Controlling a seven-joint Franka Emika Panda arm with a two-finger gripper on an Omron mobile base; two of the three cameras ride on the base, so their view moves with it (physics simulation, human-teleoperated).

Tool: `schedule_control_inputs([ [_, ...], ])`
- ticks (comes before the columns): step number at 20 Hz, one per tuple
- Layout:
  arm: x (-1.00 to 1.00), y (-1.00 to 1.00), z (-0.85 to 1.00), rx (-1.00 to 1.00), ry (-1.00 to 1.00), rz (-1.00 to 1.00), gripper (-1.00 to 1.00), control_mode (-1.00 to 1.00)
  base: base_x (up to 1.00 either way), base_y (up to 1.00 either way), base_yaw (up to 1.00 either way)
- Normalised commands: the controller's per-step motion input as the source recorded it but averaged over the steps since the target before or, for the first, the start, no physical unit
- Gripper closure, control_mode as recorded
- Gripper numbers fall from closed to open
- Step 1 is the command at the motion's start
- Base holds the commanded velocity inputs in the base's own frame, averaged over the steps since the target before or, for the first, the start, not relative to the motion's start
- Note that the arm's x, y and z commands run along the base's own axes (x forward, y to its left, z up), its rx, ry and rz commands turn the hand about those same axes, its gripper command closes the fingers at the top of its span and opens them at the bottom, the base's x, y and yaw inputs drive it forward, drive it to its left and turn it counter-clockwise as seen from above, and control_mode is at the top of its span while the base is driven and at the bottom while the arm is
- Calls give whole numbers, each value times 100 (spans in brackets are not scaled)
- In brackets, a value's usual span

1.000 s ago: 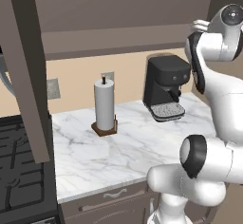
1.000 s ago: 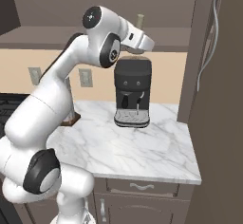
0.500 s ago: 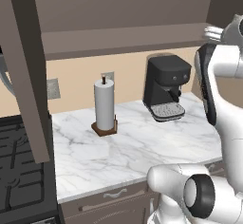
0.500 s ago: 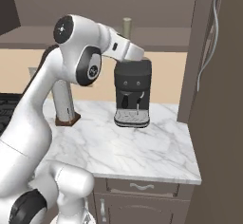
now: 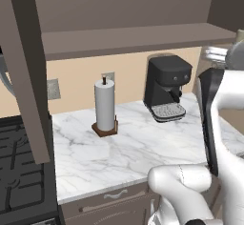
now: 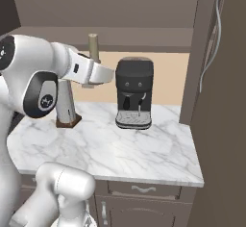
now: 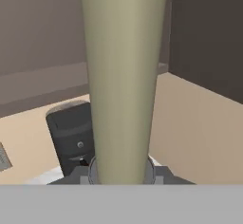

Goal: Get the candle and the beer from the cabinet and move them to the dining counter.

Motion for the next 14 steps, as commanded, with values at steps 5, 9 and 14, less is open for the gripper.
schedule_control_inputs([
  [5,-78,47,-40,-2,0,3,100,-100,0,0,0],
  [9,-5,2,-9,0,0,0,100,-100,0,0,0],
  [14,-2,4,-11,-1,-1,0,100,100,-33,15,7],
])
